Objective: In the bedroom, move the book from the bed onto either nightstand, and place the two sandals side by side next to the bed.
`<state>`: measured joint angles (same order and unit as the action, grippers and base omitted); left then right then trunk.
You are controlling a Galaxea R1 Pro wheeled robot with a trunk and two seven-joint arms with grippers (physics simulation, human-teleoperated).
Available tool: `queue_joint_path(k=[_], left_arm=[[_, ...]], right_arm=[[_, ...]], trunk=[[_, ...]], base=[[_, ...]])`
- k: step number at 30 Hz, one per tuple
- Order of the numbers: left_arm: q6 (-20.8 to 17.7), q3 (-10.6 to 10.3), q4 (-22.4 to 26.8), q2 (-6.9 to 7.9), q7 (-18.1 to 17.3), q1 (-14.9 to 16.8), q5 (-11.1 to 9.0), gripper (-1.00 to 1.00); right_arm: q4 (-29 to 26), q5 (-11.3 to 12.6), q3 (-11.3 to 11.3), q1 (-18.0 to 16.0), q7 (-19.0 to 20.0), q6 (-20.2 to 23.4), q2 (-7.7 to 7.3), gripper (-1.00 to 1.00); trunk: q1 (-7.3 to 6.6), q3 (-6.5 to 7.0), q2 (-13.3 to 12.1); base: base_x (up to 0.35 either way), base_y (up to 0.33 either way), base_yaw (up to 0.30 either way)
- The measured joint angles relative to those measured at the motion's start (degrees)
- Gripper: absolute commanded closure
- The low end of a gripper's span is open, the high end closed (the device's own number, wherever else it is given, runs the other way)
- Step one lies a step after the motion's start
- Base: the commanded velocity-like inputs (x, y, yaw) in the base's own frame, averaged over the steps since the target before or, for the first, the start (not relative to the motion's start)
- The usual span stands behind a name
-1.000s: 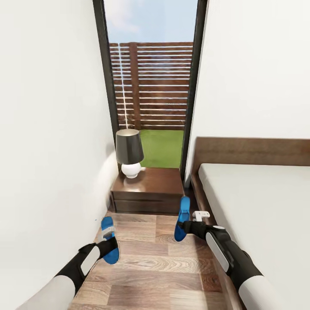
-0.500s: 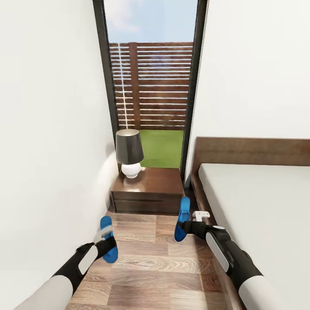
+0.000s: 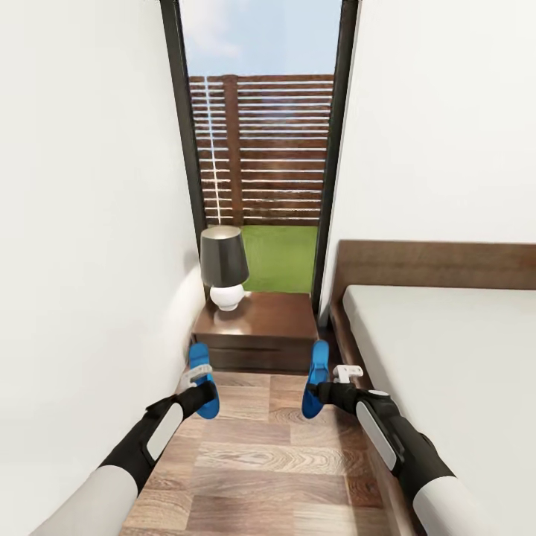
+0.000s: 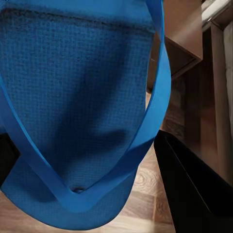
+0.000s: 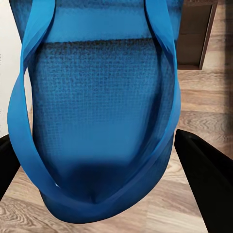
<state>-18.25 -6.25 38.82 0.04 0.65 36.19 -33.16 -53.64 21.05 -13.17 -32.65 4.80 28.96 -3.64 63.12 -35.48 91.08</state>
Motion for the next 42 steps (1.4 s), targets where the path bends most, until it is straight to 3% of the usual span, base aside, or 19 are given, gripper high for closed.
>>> queue_joint_path(k=[22, 42], left_arm=[[0.14, -0.05, -2.75, 0.03, -0.18, -0.01, -0.10, 1.00], [0.12, -0.05, -2.76, 0.03, -0.18, 0.00, -0.14, 1.00]], right_arm=[[0.00, -0.36, 0.00, 0.01, -0.17, -0.45, 0.09, 1.00], [0.00, -0.38, 0.00, 0.03, -0.15, -0.45, 0.09, 1.00]], trunk=[[-4.83, 3.95, -8.83], [-4.84, 3.95, -8.84]], base=[[0.000, 0.000, 0.000], [0.000, 0.000, 0.000]])
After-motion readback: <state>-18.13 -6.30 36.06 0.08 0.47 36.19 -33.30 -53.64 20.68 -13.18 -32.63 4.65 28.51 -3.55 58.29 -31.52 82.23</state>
